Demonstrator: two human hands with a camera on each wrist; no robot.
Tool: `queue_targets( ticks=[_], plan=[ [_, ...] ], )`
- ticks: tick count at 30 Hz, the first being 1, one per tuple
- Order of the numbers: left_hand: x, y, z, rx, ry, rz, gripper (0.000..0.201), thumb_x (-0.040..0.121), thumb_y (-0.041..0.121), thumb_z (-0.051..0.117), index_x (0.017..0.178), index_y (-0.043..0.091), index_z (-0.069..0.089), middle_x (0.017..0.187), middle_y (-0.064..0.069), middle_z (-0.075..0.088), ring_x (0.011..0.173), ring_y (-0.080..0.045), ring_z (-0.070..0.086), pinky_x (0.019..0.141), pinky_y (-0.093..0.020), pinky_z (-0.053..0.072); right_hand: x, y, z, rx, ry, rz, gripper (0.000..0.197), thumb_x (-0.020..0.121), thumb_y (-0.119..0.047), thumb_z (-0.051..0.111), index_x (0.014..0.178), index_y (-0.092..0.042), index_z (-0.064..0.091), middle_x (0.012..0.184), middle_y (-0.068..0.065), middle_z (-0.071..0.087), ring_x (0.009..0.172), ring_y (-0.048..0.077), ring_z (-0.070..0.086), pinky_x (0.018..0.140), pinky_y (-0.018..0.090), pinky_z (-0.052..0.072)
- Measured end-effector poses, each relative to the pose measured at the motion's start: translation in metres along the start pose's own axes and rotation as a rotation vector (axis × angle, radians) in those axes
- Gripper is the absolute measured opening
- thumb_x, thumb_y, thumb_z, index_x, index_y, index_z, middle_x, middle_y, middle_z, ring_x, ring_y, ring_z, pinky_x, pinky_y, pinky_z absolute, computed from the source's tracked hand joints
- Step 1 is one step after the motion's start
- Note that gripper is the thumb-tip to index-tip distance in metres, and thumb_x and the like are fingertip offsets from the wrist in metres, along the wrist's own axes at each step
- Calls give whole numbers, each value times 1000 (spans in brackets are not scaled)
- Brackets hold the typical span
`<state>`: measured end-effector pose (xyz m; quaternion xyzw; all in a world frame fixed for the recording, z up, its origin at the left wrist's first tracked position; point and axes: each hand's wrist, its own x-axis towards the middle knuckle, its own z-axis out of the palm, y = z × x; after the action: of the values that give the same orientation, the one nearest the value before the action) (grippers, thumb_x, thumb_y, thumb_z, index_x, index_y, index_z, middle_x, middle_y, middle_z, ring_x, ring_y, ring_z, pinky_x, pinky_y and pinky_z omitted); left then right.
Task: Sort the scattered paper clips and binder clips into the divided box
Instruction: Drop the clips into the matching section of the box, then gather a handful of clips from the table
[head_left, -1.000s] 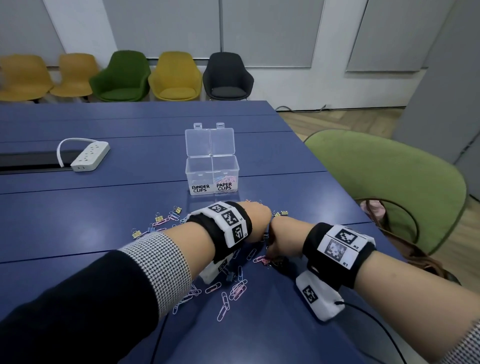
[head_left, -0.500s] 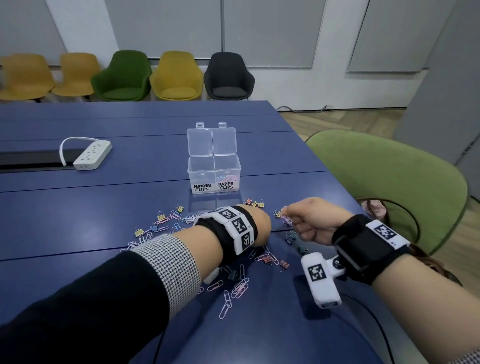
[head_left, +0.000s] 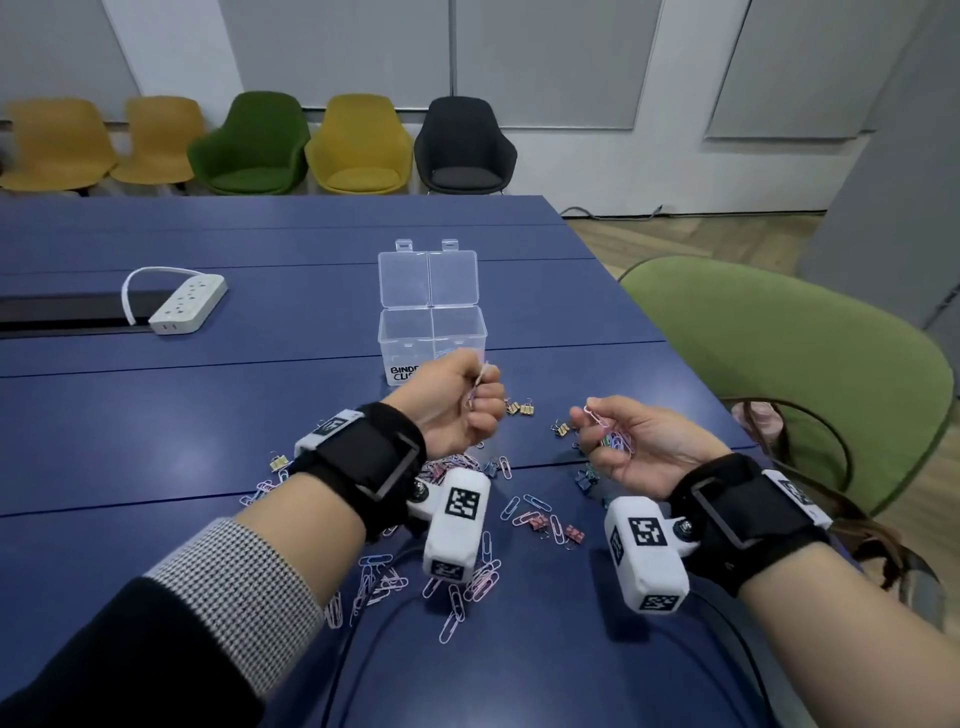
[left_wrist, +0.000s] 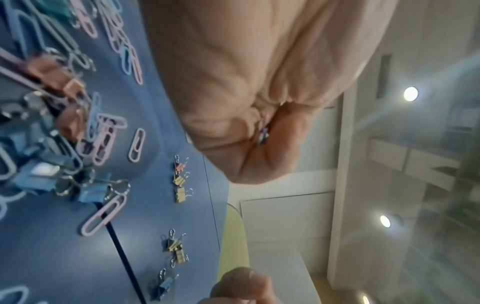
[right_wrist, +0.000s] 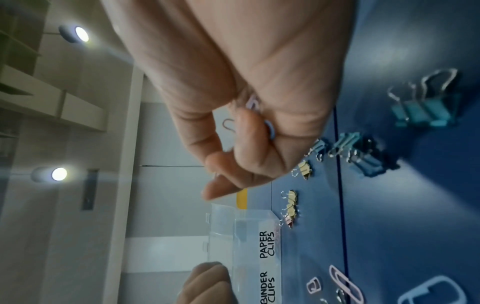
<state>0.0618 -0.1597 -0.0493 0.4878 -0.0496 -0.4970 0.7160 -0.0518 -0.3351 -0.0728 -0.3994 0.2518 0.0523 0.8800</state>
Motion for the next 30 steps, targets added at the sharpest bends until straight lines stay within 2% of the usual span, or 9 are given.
queue_targets(
  ticks=[4, 8, 11, 13, 16, 18, 22, 26, 30],
  plan=[
    [-10, 2, -16, -195, -54, 56, 9, 72, 9, 35, 68, 12, 42, 58, -1, 42, 44, -11, 43, 32, -15, 32, 7, 2, 8, -4, 6, -37, 19, 93, -8, 45, 75, -12, 46, 61, 1, 58, 38, 5, 44, 31, 13, 20],
    [-10, 3, -27, -216, -11, 25, 18, 79, 12, 33, 73, 7, 49, 63, -6, 46, 48, -15, 48, 35, -17, 37, 12, 3, 17, -30, -40, -45, 10, 89, -7, 46, 85, -8, 56, 64, 2, 57, 42, 7, 48, 31, 13, 25],
    [-4, 4, -31, 34, 149, -25, 33, 96, 25, 32, 71, 10, 48, 62, -3, 44, 46, -11, 42, 35, -15, 30, 17, 2, 23, -114, -61, 24, 19, 87, -22, 52, 81, -6, 60, 63, 3, 56, 43, 9, 49, 31, 14, 29],
    [-2, 2, -31, 275, 230, -25, 32, 97, 18, 33, 69, 11, 46, 60, -2, 41, 42, -9, 36, 33, -16, 24, 21, 0, 26, -253, -46, 69, 33, 93, -34, 49, 74, -8, 58, 57, 1, 50, 38, 7, 41, 31, 14, 24],
    [-1, 9, -32, 589, 229, -147, 27, 94, 6, 33, 70, 10, 46, 59, -2, 40, 37, -8, 33, 31, -14, 20, 28, -6, 33, -682, 15, 99, 39, 95, -41, 46, 66, -16, 48, 47, -6, 33, 34, 5, 21, 34, 12, 13],
    [2, 23, -30, 682, 235, -173, 26, 93, 4, 34, 71, 9, 46, 58, -2, 40, 33, -7, 33, 30, -12, 19, 33, -15, 42, -1053, 52, 66, 43, 96, -43, 44, 62, -18, 41, 50, -3, 27, 35, 8, 20, 36, 14, 17],
    [22, 64, -20, 476, 320, 99, 30, 97, 9, 33, 69, 9, 43, 61, -4, 37, 38, -10, 34, 34, -12, 23, 40, -37, 79, -1529, 182, -275, 44, 99, -39, 38, 61, -16, 43, 55, 2, 39, 46, 13, 36, 45, 21, 30],
    [47, 89, -13, 148, 347, 331, 41, 102, 35, 31, 73, 9, 44, 68, -6, 40, 60, -18, 41, 60, -27, 37, 76, -60, 111, -1271, 226, -671, 48, 99, -36, 38, 55, -19, 31, 54, 1, 32, 48, 16, 29, 48, 24, 23],
    [69, 90, -19, 205, 429, 404, 46, 99, 49, 32, 91, 7, 51, 93, -12, 49, 89, -21, 47, 89, -30, 37, 110, -66, 134, -906, 197, -819, 46, 97, -34, 41, 56, -21, 26, 52, -2, 31, 47, 16, 28, 50, 25, 24]
  ],
)
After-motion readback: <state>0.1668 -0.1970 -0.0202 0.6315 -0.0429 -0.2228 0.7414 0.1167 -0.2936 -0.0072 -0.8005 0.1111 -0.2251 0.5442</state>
